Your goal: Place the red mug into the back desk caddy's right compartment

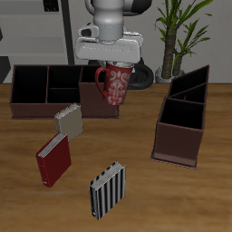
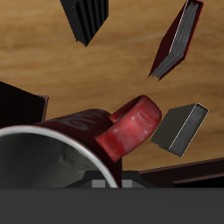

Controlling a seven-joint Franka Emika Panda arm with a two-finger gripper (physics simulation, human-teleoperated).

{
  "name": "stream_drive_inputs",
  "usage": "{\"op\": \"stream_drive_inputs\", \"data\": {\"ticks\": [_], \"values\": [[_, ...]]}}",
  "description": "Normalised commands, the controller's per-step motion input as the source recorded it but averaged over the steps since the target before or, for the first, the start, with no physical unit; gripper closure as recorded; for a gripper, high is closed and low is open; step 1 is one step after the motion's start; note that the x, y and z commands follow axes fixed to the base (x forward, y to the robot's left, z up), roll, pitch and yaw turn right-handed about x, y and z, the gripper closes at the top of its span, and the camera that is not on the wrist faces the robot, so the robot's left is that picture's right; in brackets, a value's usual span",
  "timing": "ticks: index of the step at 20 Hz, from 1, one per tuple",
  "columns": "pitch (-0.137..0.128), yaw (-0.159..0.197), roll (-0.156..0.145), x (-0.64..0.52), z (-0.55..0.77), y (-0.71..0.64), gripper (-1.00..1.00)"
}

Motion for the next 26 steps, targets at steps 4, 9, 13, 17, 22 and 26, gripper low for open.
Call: {"op": "stream_drive_inputs", "data": {"ticks": [4, 9, 13, 17, 22, 26], "values": [[0.000, 0.010, -0.023, -0.34, 0.16, -0.14, 1.00], [0.014, 0.028, 0.060, -0.39, 0.11, 0.03, 1.00], [-0.006, 0.038, 0.029, -0.28, 0.07, -0.01, 1.00], [0.001, -0.009, 0.006, -0.34, 0.06, -0.14, 1.00], [0.002, -0.005, 0.014, -0.38, -0.02, -0.14, 1.00], [0.030, -0.006, -0.010, -0.26, -0.07, -0.14, 1.00]]}}
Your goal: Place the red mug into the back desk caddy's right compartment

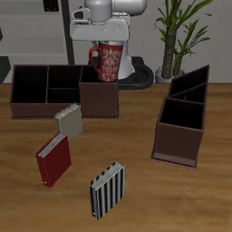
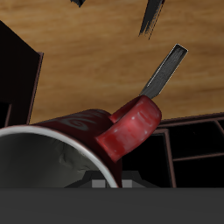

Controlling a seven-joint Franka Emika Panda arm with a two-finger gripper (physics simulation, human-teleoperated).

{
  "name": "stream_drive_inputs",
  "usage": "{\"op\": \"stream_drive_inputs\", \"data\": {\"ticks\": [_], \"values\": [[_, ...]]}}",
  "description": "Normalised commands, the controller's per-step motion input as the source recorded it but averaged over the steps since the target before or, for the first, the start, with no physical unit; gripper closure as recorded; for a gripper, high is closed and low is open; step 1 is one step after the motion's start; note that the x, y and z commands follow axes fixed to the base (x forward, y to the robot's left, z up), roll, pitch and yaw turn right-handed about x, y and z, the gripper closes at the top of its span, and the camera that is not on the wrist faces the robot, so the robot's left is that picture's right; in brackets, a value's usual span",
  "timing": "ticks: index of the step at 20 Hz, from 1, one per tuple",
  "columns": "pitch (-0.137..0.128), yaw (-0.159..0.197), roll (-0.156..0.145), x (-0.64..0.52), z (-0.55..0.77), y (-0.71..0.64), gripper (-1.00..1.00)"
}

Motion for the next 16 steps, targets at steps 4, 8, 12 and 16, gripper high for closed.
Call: {"op": "stream_drive_inputs", "data": {"ticks": [4, 8, 12, 16], "values": [[-0.021, 0.041, -0.020, -0.31, -0.02, -0.11, 1.00], [0.012, -0.009, -0.025, -0.19, -0.06, -0.17, 1.00], [0.016, -0.014, -0.008, -0.15, -0.12, -0.14, 1.00], [0.003, -0.008, -0.004, -0.14, -0.07, -0.05, 1.00]]}}
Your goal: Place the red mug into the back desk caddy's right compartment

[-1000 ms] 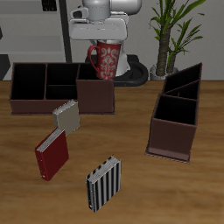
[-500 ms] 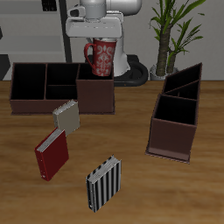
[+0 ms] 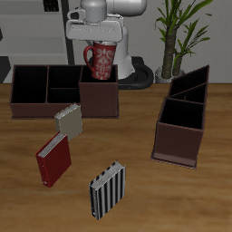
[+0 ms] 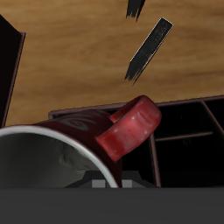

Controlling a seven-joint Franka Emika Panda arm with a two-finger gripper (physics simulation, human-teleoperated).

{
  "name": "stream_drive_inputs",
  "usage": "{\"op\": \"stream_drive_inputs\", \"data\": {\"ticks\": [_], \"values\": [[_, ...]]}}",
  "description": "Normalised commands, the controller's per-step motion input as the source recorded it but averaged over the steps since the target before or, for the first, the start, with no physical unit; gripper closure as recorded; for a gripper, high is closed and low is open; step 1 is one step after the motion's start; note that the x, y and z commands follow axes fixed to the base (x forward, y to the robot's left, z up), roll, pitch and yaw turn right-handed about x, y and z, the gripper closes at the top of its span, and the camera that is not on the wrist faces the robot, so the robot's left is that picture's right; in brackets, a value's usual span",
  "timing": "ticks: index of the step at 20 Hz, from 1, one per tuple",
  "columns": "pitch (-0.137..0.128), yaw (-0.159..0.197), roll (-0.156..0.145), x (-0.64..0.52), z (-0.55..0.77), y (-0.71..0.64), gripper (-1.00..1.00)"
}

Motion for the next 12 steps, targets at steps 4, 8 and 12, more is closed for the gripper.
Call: {"op": "stream_drive_inputs", "data": {"ticks": [4, 8, 12], "values": [[0.003, -0.010, 0.010, -0.15, -0.09, 0.03, 1.00], [-0.002, 0.015, 0.019, -0.17, -0.12, -0.01, 1.00], [0.002, -0.007, -0.012, -0.05, -0.03, -0.07, 1.00]]}}
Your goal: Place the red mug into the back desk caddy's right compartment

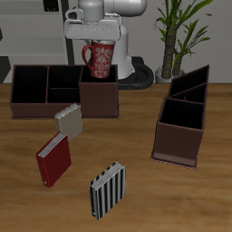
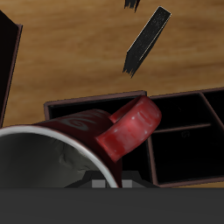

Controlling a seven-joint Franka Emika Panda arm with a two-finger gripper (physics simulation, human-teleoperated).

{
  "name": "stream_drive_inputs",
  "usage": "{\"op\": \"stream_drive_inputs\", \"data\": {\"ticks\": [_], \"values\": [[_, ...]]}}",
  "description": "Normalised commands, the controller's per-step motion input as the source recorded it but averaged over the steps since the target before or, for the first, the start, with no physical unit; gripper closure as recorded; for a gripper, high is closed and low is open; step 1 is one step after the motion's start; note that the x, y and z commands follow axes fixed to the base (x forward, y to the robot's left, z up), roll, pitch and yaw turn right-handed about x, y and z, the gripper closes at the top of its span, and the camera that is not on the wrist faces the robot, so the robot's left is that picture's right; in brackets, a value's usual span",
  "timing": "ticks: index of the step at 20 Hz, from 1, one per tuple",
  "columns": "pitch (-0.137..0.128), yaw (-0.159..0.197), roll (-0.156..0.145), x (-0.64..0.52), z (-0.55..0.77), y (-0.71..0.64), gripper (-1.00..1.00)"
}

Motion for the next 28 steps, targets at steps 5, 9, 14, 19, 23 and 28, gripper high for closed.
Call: {"op": "stream_drive_inputs", "data": {"ticks": [5, 9, 14, 19, 23, 28], "values": [[0.023, 0.007, -0.015, 0.05, -0.16, -0.06, 1.00], [0.049, 0.003, -0.023, 0.09, -0.31, -0.07, 1.00], [0.062, 0.008, 0.004, 0.02, -0.33, 0.02, 1.00], [0.044, 0.028, 0.014, -0.07, -0.28, 0.09, 1.00], [0.011, 0.018, 0.020, -0.05, -0.12, 0.09, 1.00], [0.032, 0.028, 0.017, 0.01, -0.26, 0.08, 1.00]]}}
